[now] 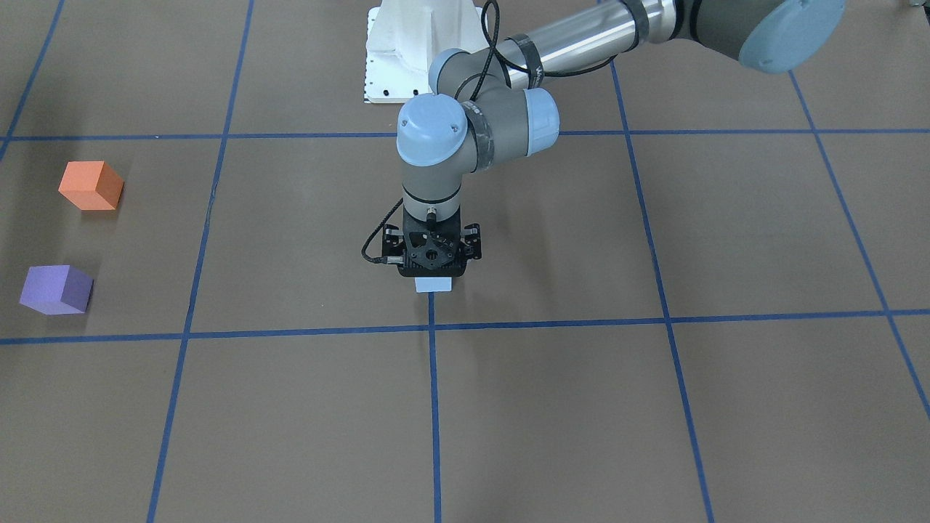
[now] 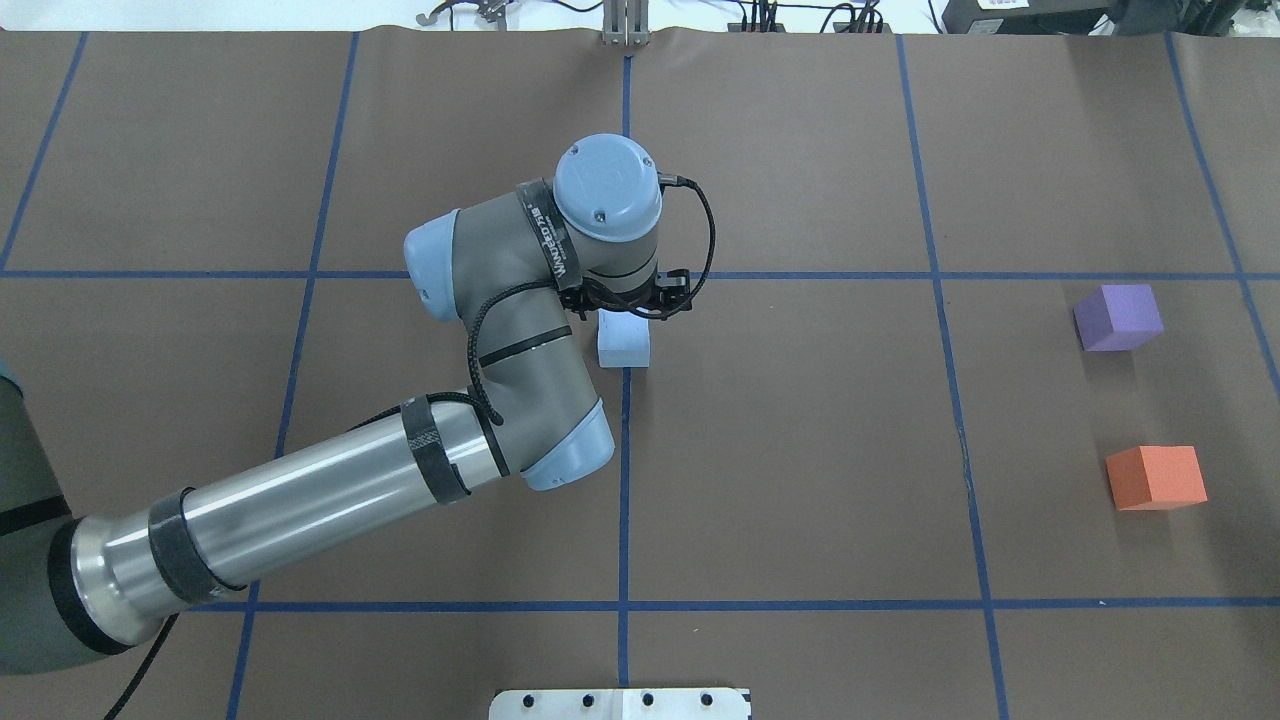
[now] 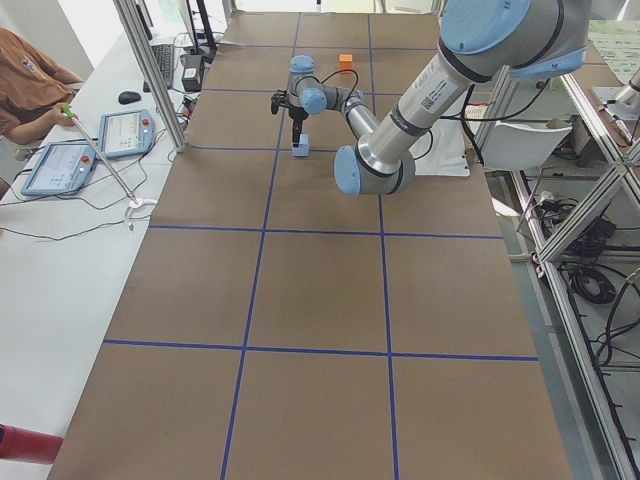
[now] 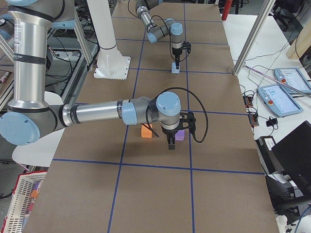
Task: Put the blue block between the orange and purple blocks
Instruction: 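Release the cube and lift the left gripper away while the right gripper approaches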
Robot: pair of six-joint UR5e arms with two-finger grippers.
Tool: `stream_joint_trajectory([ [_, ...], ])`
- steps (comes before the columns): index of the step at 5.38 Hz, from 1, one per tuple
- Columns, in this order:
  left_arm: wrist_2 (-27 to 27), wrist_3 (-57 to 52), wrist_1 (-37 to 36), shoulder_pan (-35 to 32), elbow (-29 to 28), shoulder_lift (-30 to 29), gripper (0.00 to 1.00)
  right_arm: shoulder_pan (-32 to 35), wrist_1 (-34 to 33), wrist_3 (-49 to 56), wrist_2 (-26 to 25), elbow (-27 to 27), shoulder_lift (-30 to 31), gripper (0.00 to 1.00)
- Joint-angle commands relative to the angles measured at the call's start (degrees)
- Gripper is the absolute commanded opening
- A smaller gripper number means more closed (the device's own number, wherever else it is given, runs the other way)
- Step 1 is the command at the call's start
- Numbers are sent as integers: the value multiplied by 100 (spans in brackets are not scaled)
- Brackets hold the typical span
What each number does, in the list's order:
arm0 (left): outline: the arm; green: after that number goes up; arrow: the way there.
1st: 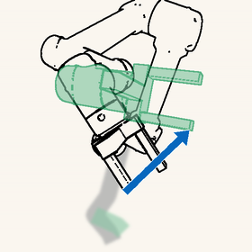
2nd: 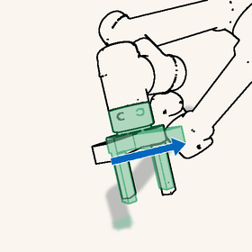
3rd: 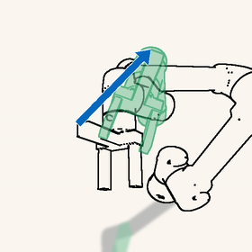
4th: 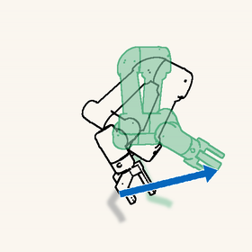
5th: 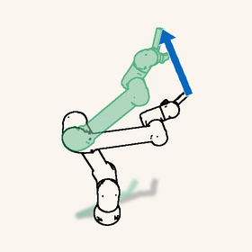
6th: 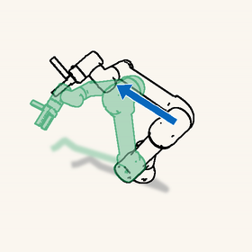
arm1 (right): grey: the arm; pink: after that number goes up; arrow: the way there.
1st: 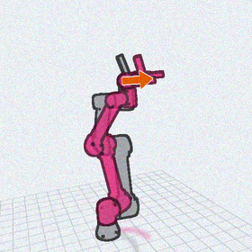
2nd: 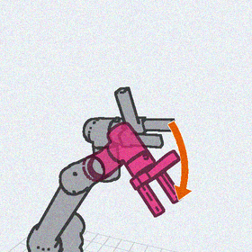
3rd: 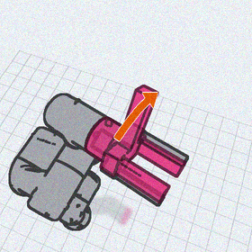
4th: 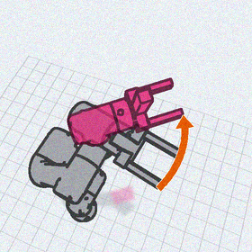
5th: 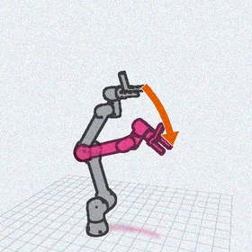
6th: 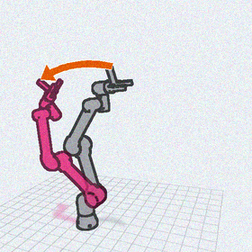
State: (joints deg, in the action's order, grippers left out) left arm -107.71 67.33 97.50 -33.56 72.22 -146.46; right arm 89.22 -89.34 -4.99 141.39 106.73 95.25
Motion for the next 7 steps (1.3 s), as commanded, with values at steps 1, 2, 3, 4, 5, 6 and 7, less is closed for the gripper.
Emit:
stream_joint_trajectory([
  [1,-931,-131,-248,-683,378,47,100,-376,-39,-955,74,137,-749,100],
  [2,-970,-550,-658,-783,989,465,100,-884,-74,-1900,38,224,-1189,100],
  [3,-979,-1032,-1011,-958,1770,1096,100,-1680,-74,-3084,-414,295,-1794,100],
  [4,-997,-1255,-1336,-1169,2543,1711,100,-2602,-422,-4018,-1028,287,-2513,100],
  [5,-1015,-1648,-1409,-1327,3247,2413,100,-3412,-2027,-4227,-1922,243,-3834,100],
  [6,-1041,-1739,-1410,-1486,3533,2794,100,-3907,-2626,-4491,-2192,164,-4483,100],
  [7,-1085,-2228,-1418,-1722,3849,3277,100,-4330,-2467,-4867,-2255,-28,-4776,100],
])
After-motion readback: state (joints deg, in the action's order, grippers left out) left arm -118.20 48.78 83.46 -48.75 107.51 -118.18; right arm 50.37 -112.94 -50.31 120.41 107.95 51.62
